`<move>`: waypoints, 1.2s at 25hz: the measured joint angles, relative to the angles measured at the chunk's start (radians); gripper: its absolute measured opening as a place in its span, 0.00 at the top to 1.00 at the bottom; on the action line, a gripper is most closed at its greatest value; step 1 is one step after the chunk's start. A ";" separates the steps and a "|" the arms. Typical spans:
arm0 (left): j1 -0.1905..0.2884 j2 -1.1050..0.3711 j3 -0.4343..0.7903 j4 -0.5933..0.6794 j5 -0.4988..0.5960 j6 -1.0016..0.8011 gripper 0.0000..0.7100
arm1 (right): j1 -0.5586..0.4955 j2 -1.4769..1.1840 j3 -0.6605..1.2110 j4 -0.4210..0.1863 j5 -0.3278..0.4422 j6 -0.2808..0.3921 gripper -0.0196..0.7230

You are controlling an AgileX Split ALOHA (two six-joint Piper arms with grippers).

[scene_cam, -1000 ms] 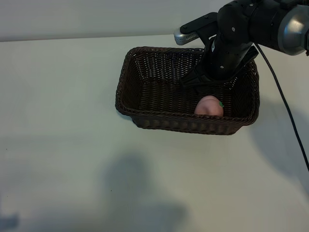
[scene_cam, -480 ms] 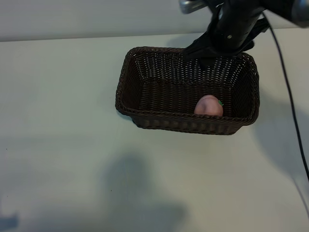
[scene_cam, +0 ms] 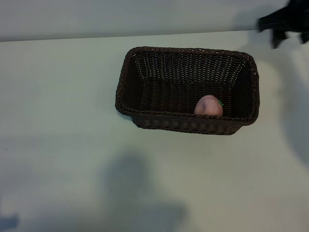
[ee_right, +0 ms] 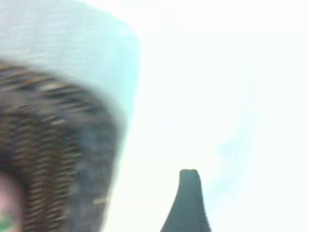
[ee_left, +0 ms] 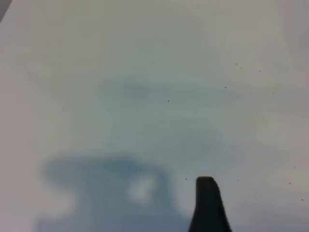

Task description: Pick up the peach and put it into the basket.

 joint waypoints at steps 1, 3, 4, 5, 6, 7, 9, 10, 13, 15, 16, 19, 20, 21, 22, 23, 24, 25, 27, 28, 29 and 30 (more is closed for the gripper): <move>0.000 0.000 0.000 0.000 0.000 0.001 0.30 | -0.035 0.000 0.000 0.004 0.000 0.000 0.20; 0.000 0.000 0.000 0.000 0.000 0.001 0.30 | -0.092 0.000 0.000 0.004 0.000 -0.006 0.21; 0.000 0.000 0.000 0.000 0.000 0.002 0.30 | -0.117 0.000 0.000 0.005 0.000 -0.008 0.20; 0.000 0.000 0.000 0.000 0.000 0.002 0.30 | -0.139 0.000 0.000 0.005 -0.001 -0.010 0.20; 0.000 0.000 0.000 0.000 0.000 0.002 0.30 | -0.156 0.000 0.000 0.005 -0.001 -0.012 0.21; 0.000 0.000 0.000 0.000 0.000 0.002 0.30 | -0.176 0.000 0.000 0.005 -0.001 -0.015 0.21; 0.000 0.000 0.000 0.000 0.000 0.002 0.30 | -0.207 0.000 0.000 0.009 -0.001 -0.015 0.21; 0.000 0.000 0.000 0.000 0.000 0.002 0.30 | -0.221 0.000 0.000 0.011 -0.001 -0.015 0.21; 0.000 0.000 0.000 0.000 0.000 0.002 0.30 | -0.246 -0.001 0.000 0.039 0.006 -0.030 0.21; 0.000 0.000 0.000 0.000 0.000 0.002 0.30 | -0.249 -0.005 0.000 0.061 0.009 -0.049 0.21; 0.000 0.000 0.000 0.000 0.000 0.002 0.30 | -0.249 -0.009 0.000 0.070 0.011 -0.058 0.21; 0.000 0.000 0.000 0.000 0.000 0.002 0.30 | -0.249 -0.030 0.000 0.116 0.036 -0.085 0.21; 0.000 0.000 0.000 0.000 0.000 0.002 0.30 | -0.249 -0.042 0.000 0.125 0.048 -0.093 0.21; 0.000 0.000 0.000 0.000 0.000 0.002 0.30 | -0.249 -0.054 0.000 0.130 0.061 -0.098 0.21; 0.000 0.000 0.000 0.000 0.000 0.002 0.30 | -0.249 -0.069 0.000 0.133 0.073 -0.099 0.21; 0.000 0.000 0.000 0.000 0.000 0.002 0.30 | -0.249 -0.086 0.000 0.135 0.083 -0.101 0.21; 0.000 0.000 0.000 0.000 0.000 0.002 0.30 | -0.249 -0.105 0.000 0.135 0.089 -0.101 0.21; 0.000 0.000 0.000 0.000 0.000 0.002 0.30 | -0.249 -0.123 0.000 0.136 0.099 -0.102 0.21; 0.000 0.000 0.000 0.000 0.000 0.002 0.30 | -0.249 -0.173 0.000 0.137 0.112 -0.103 0.21; 0.000 0.000 0.000 0.000 0.000 0.002 0.30 | -0.249 -0.197 0.000 0.139 0.119 -0.103 0.21; 0.000 0.000 0.000 0.000 0.000 0.002 0.30 | -0.249 -0.227 0.000 0.144 0.127 -0.103 0.21; 0.000 0.000 0.000 0.000 0.000 0.002 0.30 | -0.249 -0.259 0.000 0.151 0.135 -0.103 0.22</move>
